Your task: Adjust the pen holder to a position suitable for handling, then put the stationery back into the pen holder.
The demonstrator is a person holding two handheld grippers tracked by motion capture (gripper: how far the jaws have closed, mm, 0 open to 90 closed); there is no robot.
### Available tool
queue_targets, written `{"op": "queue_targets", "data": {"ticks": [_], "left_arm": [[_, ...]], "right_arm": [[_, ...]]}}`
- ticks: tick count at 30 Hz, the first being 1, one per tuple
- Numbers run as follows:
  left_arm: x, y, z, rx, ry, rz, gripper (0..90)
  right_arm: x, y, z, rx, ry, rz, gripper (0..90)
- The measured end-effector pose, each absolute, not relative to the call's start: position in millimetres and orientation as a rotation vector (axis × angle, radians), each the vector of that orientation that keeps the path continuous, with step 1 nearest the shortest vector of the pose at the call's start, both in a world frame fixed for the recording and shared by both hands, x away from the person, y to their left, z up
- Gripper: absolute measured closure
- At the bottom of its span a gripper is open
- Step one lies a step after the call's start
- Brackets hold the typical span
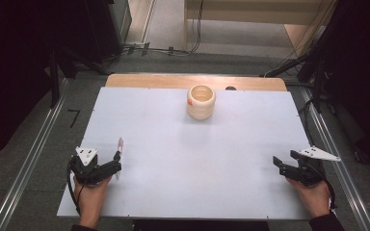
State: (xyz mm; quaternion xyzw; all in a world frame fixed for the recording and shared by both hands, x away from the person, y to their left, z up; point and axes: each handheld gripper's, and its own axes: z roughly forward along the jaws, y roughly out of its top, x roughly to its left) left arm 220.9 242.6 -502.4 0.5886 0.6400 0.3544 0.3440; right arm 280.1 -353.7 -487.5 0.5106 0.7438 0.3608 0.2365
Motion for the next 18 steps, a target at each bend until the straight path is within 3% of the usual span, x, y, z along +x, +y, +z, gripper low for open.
{"op": "queue_targets", "data": {"ticks": [18], "left_arm": [[217.5, 244.3, -502.9, 1.539, 1.677, 0.883, 3.1]], "right_arm": [[277.8, -352.2, -487.4, 1.399, 2.047, 0.983, 24.4]]}}
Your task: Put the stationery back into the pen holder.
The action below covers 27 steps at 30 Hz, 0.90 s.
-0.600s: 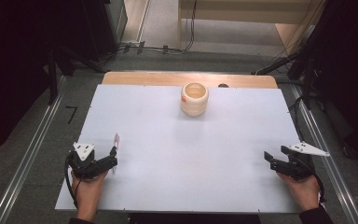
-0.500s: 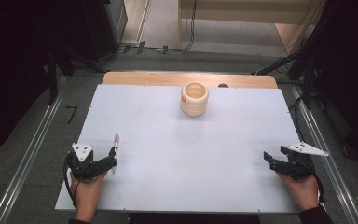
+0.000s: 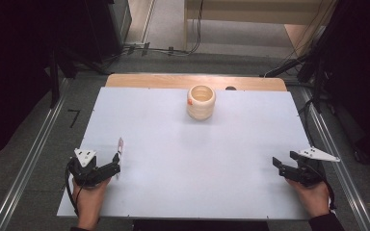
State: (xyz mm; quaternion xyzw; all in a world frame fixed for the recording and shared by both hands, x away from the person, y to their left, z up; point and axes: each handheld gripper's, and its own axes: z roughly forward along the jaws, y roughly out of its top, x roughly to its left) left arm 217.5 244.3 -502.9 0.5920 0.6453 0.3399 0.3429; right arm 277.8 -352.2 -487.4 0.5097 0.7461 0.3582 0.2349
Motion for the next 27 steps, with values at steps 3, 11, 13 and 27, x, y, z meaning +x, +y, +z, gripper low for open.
{"op": "queue_targets", "data": {"ticks": [3, 11, 13, 27], "left_arm": [[216.9, 243.1, -502.8, 1.537, 1.661, 0.872, 6.0], [216.2, 239.6, -501.7, 1.529, 1.655, 0.859, 6.9], [216.9, 238.7, -501.8, 1.531, 1.654, 0.858, 6.9], [217.8, 235.1, -502.3, 1.55, 1.648, 0.832, 7.4]], "right_arm": [[278.0, -353.2, -488.1, 1.41, 2.047, 0.978, 24.4], [275.9, -354.0, -488.2, 1.413, 2.044, 0.972, 24.4], [275.8, -354.9, -488.6, 1.414, 2.043, 0.971, 24.4], [275.0, -355.3, -489.3, 1.414, 2.045, 0.959, 24.4]]}}
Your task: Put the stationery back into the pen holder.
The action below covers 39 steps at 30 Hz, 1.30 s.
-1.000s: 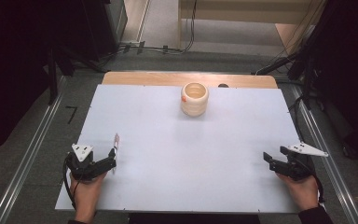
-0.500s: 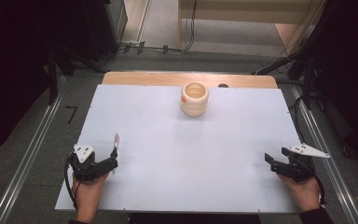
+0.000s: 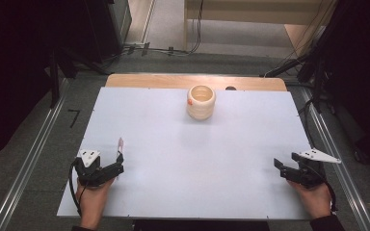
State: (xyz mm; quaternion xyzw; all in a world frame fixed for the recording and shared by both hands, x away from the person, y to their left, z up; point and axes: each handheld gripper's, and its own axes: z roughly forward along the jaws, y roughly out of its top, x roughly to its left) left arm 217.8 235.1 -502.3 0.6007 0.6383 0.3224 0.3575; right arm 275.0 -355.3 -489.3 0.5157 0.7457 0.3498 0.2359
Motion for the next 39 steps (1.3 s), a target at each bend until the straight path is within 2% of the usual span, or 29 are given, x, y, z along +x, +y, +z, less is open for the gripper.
{"op": "queue_targets", "data": {"ticks": [39], "left_arm": [[224.9, 227.0, -511.0, 1.643, 1.662, 0.733, 7.4]], "right_arm": [[275.1, -354.9, -490.3, 1.413, 2.048, 0.949, 24.4]]}}
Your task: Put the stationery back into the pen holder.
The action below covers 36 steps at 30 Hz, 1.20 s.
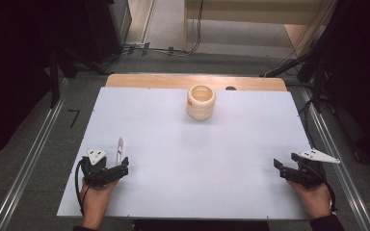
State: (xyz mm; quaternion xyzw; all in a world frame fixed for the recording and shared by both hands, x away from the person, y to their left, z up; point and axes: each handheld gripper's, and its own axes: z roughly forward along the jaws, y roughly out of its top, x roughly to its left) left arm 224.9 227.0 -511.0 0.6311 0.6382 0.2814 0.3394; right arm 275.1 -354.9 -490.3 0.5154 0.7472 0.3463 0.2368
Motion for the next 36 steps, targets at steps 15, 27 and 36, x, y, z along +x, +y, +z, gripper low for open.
{"op": "queue_targets", "data": {"ticks": [15, 27, 36], "left_arm": [[225.7, 226.4, -512.9, 1.658, 1.679, 0.714, 15.6], [223.6, 225.0, -513.3, 1.662, 1.708, 0.68, 26.5], [221.4, 225.6, -514.3, 1.68, 1.721, 0.657, 32.7]], "right_arm": [[275.4, -354.2, -490.7, 1.414, 2.053, 0.946, 24.4], [275.2, -354.9, -490.7, 1.414, 2.052, 0.947, 24.4], [274.5, -355.3, -490.3, 1.414, 2.05, 0.944, 24.4]]}}
